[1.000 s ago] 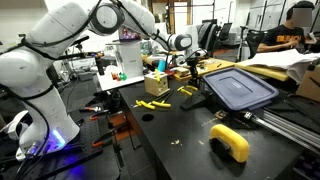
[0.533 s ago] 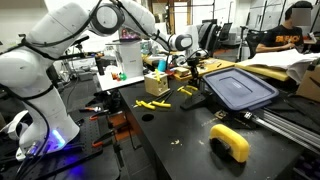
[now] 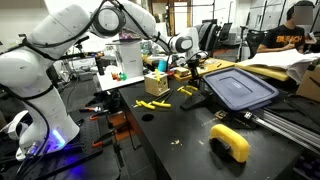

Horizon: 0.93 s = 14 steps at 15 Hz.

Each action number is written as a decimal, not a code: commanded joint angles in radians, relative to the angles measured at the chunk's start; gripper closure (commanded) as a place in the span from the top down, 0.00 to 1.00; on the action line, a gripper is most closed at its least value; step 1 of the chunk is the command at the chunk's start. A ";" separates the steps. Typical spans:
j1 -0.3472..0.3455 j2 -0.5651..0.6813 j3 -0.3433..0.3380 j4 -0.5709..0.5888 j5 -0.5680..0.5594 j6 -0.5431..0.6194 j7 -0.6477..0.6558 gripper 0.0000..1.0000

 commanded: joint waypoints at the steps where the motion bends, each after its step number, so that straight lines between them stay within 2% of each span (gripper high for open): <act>1: 0.016 0.052 -0.025 0.077 -0.012 0.025 0.049 0.00; 4: 0.024 0.105 -0.047 0.145 -0.025 0.039 0.092 0.00; 11: 0.009 0.246 -0.120 0.329 -0.072 -0.008 0.189 0.00; 14: -0.004 0.289 -0.129 0.390 -0.075 -0.037 0.206 0.00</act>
